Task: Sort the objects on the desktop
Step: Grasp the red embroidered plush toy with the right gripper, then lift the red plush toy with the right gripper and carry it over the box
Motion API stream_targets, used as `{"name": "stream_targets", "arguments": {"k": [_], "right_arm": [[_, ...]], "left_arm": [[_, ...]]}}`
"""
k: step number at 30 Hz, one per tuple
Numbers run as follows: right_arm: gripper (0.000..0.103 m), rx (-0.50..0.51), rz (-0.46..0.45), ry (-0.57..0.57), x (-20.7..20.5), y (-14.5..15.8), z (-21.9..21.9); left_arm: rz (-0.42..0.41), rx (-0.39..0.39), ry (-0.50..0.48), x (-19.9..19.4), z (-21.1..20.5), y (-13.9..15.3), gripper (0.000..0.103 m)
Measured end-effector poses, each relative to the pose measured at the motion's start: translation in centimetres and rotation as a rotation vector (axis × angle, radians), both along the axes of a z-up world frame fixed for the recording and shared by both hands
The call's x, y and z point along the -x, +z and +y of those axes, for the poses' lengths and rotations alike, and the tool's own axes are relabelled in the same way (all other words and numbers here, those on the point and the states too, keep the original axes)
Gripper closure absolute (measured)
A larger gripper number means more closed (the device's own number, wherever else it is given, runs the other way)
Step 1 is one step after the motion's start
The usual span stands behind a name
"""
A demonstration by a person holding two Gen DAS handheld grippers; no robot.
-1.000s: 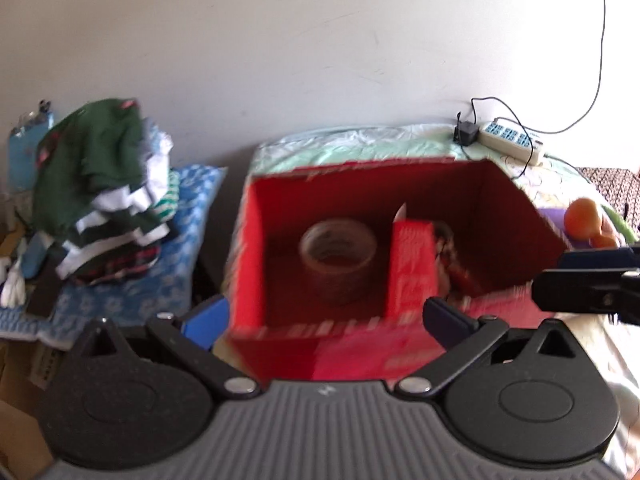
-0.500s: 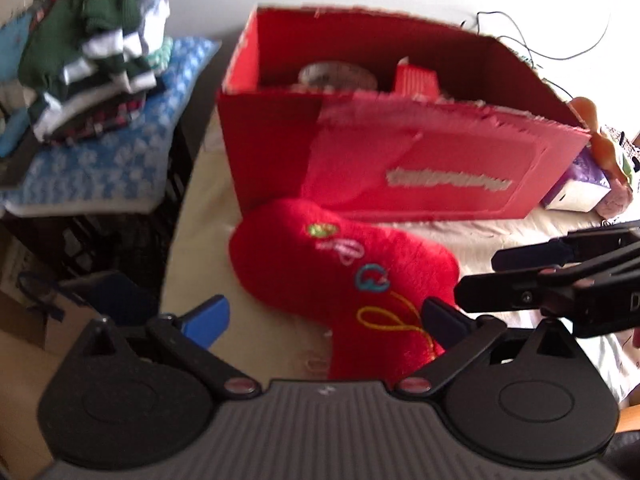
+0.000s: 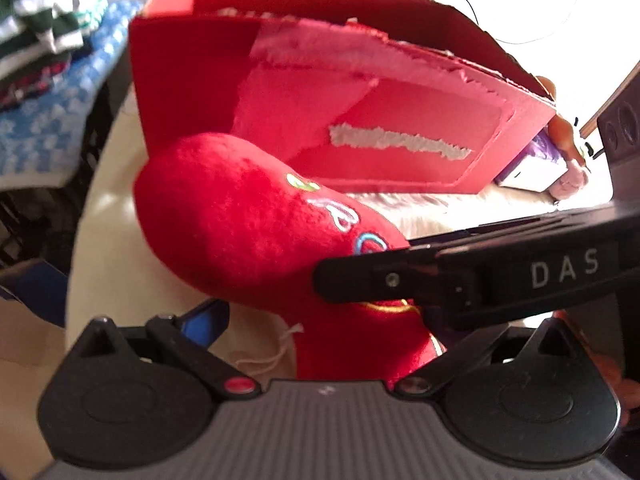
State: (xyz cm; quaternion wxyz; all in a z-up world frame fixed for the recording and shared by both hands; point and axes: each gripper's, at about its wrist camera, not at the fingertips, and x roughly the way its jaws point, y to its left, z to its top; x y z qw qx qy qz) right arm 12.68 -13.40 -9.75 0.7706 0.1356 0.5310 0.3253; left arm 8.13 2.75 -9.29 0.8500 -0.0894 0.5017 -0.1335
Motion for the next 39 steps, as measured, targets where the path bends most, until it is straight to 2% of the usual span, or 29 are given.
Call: {"name": "stream_targets", "arguments": {"k": [2,4,7,11,14,21,25,29,33,36,39], "right_arm": [[0.027,0.008,-0.003,0.003,0.0,-0.2,0.4],[0.031,0.008,-0.007,0.005,0.0,-0.3,0.4],[0.037,0.007,-0.036,0.013,0.5,0.4,0.2],[0.040,0.005,-0.075,0.023,1.2,1.2,-0.2],[0.041,-0.005,-0.112,0.029,1.9,2.2,-0.6],[0.041,-0.107,-0.268,0.025,3.7,7.2,-2.0],[0.041,-0.159,-0.383,-0.003,3.2,11.1,-2.5],[0.041,-0.184,-0.476,-0.057,1.1,14.0,-2.4],[0.041,-0.178,-0.529,-0.126,-2.1,15.1,-1.6],[0.041,-0.159,-0.492,-0.175,-5.0,14.1,-0.8],[0.041,-0.133,-0.419,-0.209,-7.5,12.3,-0.1]], "left_arm": [[0.000,0.030,-0.003,-0.1,0.5,-0.2,0.002],[-0.021,0.041,-0.031,-0.1,0.3,-0.1,0.009],[-0.064,0.001,-0.084,0.3,-0.7,0.5,0.013],[-0.116,-0.012,-0.110,1.2,-0.9,1.8,0.022],[-0.192,-0.047,-0.130,2.3,-1.1,4.3,0.024],[-0.376,-0.103,-0.133,3.9,-1.7,10.6,0.024],[-0.504,-0.145,-0.154,3.3,-2.2,14.9,0.024],[-0.605,-0.185,-0.162,0.5,-2.6,17.8,0.023],[-0.619,-0.191,-0.154,-4.1,-2.1,18.1,0.021],[-0.587,-0.202,-0.152,-7.4,-2.2,17.1,0.020],[-0.504,-0.199,-0.154,-10.1,-2.1,15.2,0.019]]}}
